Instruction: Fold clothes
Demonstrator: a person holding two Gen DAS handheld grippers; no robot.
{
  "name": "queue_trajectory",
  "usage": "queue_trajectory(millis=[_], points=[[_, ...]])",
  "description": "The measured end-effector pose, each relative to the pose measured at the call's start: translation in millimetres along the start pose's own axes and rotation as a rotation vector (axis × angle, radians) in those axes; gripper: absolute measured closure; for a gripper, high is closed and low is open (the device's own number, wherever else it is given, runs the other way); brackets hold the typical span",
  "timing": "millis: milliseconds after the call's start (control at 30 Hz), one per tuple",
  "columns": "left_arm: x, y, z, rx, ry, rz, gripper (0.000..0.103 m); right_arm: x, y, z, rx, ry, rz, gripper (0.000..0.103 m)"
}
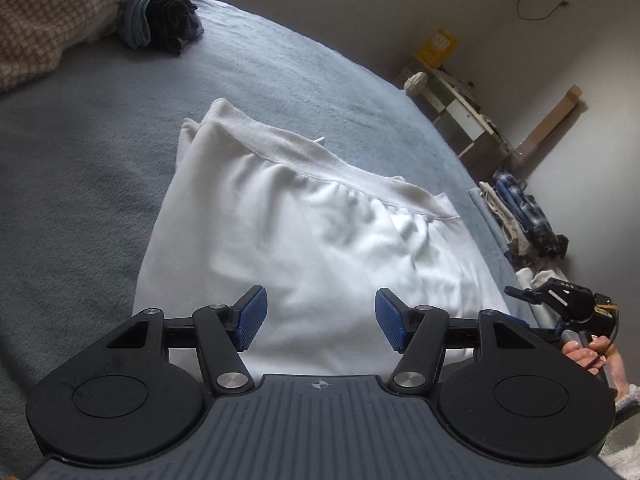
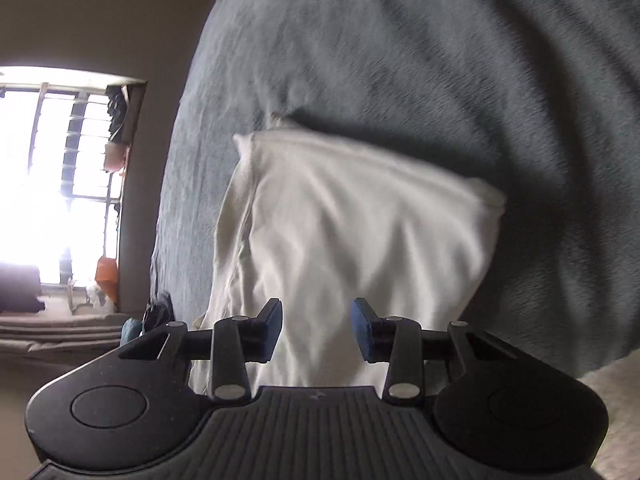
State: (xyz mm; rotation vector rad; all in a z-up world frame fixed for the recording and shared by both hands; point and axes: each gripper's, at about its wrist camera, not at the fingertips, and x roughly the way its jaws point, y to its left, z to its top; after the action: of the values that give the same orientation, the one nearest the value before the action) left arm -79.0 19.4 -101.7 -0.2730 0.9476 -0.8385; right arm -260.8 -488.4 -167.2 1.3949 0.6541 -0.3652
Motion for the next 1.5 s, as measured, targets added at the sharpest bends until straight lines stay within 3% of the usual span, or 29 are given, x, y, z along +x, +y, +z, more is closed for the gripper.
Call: queue_trajectory(millis=[233, 567, 700, 867, 1000, 1067, 1133, 1267, 1367, 1500], points=[[37.1, -24.3, 14.3, 0.080, 0.025, -0.011, 0.042, 28.9, 31.8, -20.9, -0.208, 0.102, 0.066, 0.061], [73.0, -39.4, 22.0, 0.107, 0.083, 0.113, 0.042, 35.8, 37.3, -38.2, -0.344, 0.136, 0.053, 0.060], [81.7, -45.5, 23.5, 0.139, 0.111, 0.218, 0.042, 32.7, 41.4, -39.6, -0.414, 0.092, 0.068, 0.060], [91.7, -47.9, 22.9, 0.167, 0.147, 0.332, 0.042, 27.5, 60.4, -54.5, -0.622, 0.034, 0.028, 0.060], [96.9, -48.8, 21.7, 0.190, 0.173, 0.390, 0.042, 28.2, 63.0, -58.8, -0.655, 0.027, 0.011, 0.061], [100.0, -50.6, 20.2, 0.208, 0.187, 0.422, 0.039, 27.0, 59.1, -55.5, -0.655, -0.002, -0.045, 0.061], [101.7, -52.6, 18.4, 0.222, 0.194, 0.446, 0.036, 25.7, 56.0, -53.7, -0.662, -0.064, -0.154, 0.064], [103.3, -57.9, 16.0, 0.246, 0.198, 0.480, 0.033, 8.8, 59.6, -55.1, -0.749, -0.269, -0.333, 0.064], [103.7, -59.5, 15.8, 0.259, 0.202, 0.496, 0.031, 1.0, 65.5, -61.4, -0.812, -0.312, -0.317, 0.064], [103.8, -59.8, 15.8, 0.257, 0.201, 0.509, 0.028, 1.9, 70.4, -76.0, -0.878, -0.283, -0.284, 0.064]])
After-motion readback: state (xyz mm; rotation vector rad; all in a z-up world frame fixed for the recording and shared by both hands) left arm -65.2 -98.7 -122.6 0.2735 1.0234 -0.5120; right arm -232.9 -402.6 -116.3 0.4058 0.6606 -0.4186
